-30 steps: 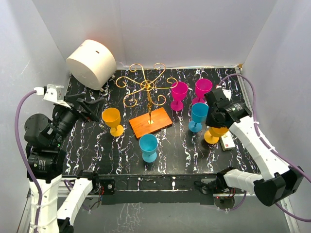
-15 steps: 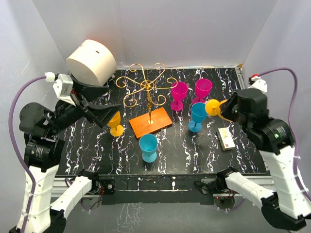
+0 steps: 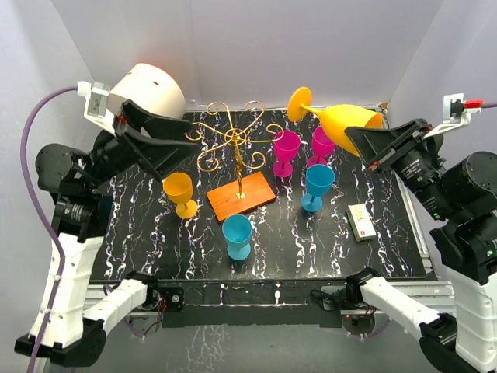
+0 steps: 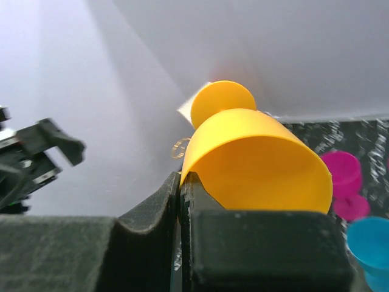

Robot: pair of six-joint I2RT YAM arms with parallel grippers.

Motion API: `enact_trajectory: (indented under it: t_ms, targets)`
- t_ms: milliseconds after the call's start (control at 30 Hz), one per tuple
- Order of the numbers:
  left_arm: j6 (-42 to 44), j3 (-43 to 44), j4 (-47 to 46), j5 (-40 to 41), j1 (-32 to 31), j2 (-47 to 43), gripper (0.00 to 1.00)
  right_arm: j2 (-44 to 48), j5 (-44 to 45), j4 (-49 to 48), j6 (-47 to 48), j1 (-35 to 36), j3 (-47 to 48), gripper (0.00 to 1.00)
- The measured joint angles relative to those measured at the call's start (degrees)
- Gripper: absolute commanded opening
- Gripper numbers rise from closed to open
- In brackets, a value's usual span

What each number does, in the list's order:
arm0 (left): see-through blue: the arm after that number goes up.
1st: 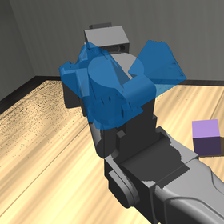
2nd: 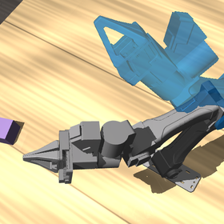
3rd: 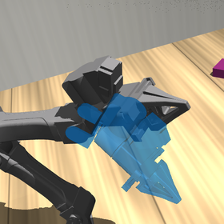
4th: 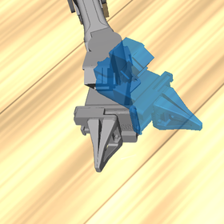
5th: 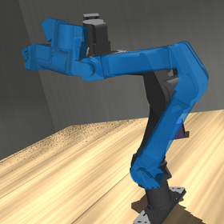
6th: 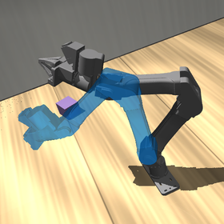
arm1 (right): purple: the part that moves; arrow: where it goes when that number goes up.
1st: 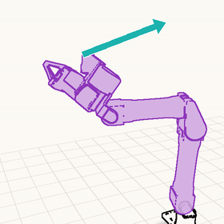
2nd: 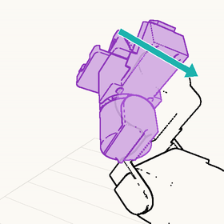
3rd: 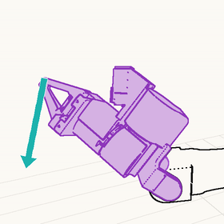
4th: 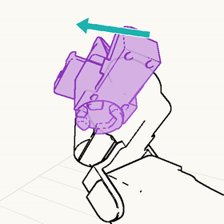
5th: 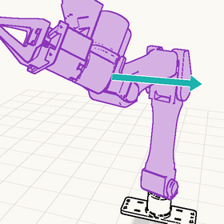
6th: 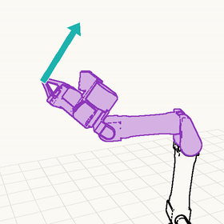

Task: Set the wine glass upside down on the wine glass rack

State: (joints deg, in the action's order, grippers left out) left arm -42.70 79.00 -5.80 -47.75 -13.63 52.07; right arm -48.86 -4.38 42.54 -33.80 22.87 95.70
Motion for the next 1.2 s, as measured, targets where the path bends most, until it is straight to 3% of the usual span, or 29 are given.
enact_trajectory:
  t_ms: [167, 400, 567, 667, 800, 967, 1200]
  targets:
    - [-14.03, 2.56, -9.84, -0.96, -0.02, 5.20, 0.99, -1.38, -6.91, -12.52, -2.99, 0.00, -2.38, 0.00]
    - [-20.50, 14.01, -5.46, 3.37, 0.00, 11.19, 0.99, -8.39, -13.88, -31.06, -8.81, 0.00, -4.79, 0.00]
    - [-26.99, 13.14, -7.96, 4.79, -0.04, 12.59, 0.99, -14.91, -18.14, -41.59, -14.27, 0.00, -5.14, 0.00]
    - [-27.65, 12.96, -6.84, 7.06, -0.07, 14.14, 0.90, -18.34, -19.23, -47.21, -17.49, 0.09, -5.79, 0.00]
    - [-28.09, 11.10, -2.91, 13.46, -0.07, 14.38, 0.86, -21.20, -18.16, -53.59, -20.39, 2.08, -7.76, 0.00]
    - [-28.06, 7.85, 0.28, 21.16, -0.07, 13.25, 0.85, -24.50, -13.88, -58.55, -20.31, 9.42, -7.76, 0.00]
    - [-28.89, 1.22, -2.45, 29.24, -0.07, 9.03, 0.85, -28.02, -5.97, -62.53, -17.55, 20.46, -7.80, 0.00]
